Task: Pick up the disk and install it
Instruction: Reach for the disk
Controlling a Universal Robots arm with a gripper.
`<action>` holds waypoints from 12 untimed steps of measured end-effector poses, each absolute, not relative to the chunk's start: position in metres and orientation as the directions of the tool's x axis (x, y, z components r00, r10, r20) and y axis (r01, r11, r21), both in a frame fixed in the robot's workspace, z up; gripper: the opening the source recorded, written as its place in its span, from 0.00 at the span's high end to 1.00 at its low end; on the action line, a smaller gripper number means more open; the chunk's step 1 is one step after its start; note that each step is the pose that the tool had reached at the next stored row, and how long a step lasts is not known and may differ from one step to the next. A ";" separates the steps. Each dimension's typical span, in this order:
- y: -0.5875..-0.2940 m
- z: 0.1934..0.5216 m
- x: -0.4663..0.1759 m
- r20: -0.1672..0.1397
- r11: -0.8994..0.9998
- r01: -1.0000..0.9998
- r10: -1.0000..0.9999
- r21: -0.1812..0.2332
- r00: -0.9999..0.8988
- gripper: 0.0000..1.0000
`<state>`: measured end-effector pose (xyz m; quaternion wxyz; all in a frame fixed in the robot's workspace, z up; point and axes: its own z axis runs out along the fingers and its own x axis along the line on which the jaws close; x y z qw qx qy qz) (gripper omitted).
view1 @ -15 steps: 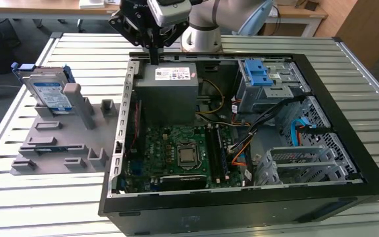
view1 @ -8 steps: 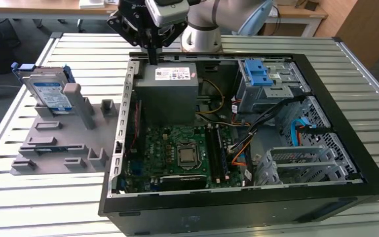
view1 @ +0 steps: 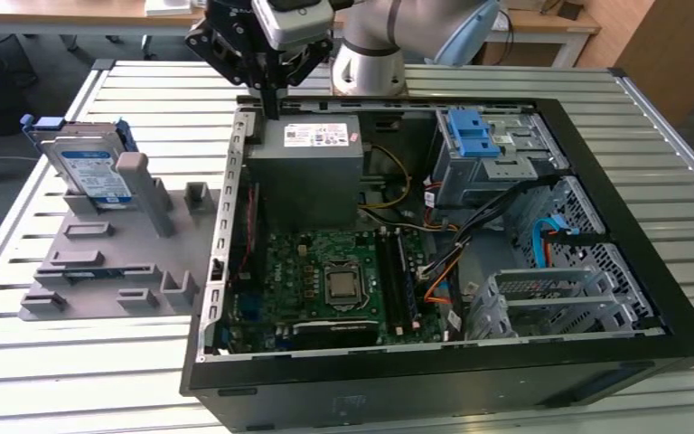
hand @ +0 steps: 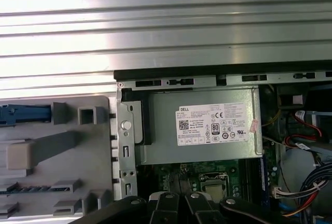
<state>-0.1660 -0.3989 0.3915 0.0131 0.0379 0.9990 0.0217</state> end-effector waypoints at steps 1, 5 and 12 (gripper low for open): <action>-0.399 0.391 -0.167 -0.024 0.996 0.075 0.076 0.044 -0.997 0.89; -0.399 0.391 -0.170 -0.024 0.996 0.075 0.076 0.044 -0.997 0.89; -0.399 0.391 -0.171 -0.024 0.996 0.075 0.076 0.044 -0.997 0.89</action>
